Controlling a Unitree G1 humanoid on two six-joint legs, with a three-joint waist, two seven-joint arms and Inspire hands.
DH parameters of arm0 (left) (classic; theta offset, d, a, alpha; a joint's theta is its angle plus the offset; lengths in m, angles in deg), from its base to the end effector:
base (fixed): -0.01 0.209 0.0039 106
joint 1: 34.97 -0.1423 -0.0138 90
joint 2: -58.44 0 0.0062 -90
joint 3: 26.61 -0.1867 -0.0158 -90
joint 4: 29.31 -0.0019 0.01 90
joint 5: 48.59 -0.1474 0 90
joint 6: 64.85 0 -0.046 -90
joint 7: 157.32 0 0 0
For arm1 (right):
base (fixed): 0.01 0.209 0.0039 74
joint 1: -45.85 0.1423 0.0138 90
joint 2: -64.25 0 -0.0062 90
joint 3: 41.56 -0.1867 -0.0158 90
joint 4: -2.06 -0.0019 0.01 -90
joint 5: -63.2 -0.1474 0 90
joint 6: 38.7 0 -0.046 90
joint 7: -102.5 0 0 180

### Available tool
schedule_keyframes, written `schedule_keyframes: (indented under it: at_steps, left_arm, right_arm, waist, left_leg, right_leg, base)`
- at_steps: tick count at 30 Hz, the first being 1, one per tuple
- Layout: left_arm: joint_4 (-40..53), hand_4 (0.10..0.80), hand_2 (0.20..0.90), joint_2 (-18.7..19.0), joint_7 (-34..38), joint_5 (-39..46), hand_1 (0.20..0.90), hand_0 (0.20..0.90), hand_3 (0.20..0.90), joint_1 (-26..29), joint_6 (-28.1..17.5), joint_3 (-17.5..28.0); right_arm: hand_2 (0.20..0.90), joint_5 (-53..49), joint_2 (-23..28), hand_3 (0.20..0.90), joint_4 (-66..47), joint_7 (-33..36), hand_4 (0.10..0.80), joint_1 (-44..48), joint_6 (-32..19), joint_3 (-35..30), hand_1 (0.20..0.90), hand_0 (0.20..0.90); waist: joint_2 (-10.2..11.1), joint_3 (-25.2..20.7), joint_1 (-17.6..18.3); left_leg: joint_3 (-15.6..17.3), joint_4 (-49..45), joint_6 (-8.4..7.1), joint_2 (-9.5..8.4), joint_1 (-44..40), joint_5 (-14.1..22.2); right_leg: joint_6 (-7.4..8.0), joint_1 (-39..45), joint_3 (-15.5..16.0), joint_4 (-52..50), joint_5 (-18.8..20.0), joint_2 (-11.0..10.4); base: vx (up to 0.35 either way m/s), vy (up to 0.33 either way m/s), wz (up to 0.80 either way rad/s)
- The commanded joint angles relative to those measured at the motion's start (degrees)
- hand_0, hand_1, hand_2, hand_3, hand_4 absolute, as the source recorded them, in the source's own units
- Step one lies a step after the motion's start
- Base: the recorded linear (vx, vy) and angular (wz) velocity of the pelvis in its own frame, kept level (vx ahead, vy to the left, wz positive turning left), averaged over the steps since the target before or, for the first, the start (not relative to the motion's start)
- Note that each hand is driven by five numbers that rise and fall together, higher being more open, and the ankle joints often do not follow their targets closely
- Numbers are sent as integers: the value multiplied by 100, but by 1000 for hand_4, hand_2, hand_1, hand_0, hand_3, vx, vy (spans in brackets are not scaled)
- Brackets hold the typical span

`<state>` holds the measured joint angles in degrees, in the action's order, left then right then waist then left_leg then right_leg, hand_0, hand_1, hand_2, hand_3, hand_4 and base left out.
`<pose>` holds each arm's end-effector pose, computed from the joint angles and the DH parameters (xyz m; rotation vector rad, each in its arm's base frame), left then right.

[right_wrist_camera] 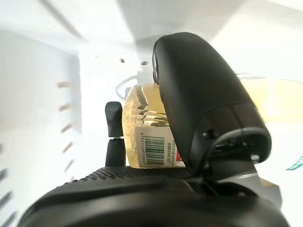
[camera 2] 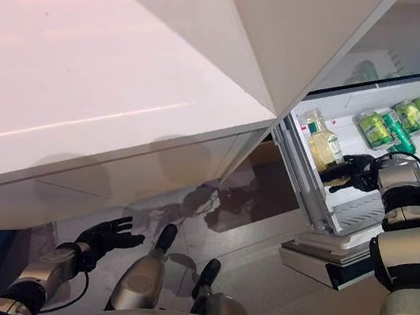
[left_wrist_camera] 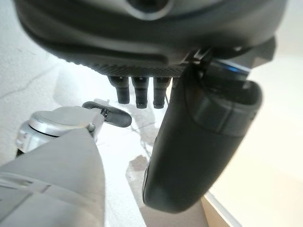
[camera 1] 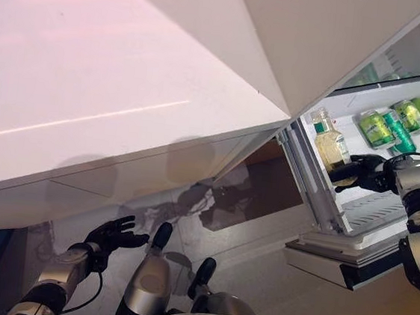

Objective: Put drinks into fridge and close the fridge

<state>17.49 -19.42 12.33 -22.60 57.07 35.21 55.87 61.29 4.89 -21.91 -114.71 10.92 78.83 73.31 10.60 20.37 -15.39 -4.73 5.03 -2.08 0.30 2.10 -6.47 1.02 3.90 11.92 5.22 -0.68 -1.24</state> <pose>0.1590 0.2827 -0.0587 -0.0130 0.8680 0.0629 0.3188 -0.3435 0.1528 -0.5188 0.9113 0.0805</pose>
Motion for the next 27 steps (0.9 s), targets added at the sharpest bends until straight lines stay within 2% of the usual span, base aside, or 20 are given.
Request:
schedule_keyframes:
  at_steps: [1,8,25,27]
  left_arm:
    - [-116,800,900,286,42,152,900,900,900,-177,-67,-152]
    - [-255,800,900,280,79,140,900,900,900,-61,-89,-113]
    - [-335,800,900,179,234,132,900,900,900,107,-56,-119]
    - [-345,800,900,171,254,144,900,900,900,122,-47,-126]
  right_arm:
    - [300,629,543,200,153,-485,100,891,59,588,300,300]
    - [300,858,419,200,401,-711,100,877,283,590,300,300]
    - [300,824,2,200,585,-353,100,467,312,235,300,300]
    - [394,820,-26,310,589,-293,210,426,309,213,394,394]
  waist:
    - [24,-250,-58]
    - [35,-183,-151]
    - [2,-158,-181]
    - [-6,-154,-175]
  left_leg:
    - [-45,-249,279,-195,142,496]
    - [-106,-274,260,-199,217,468]
    - [-183,-328,276,-251,286,455]
    - [-182,-335,277,-251,277,458]
  right_leg:
    - [108,-426,-86,-275,422,146]
    - [121,-451,-33,-279,435,135]
    - [144,-510,-21,-331,444,116]
    - [147,-508,-17,-338,447,110]
  base:
    - [0,0,0]
    - [1,-5,0]
    - [6,0,3]
    - [0,0,0]
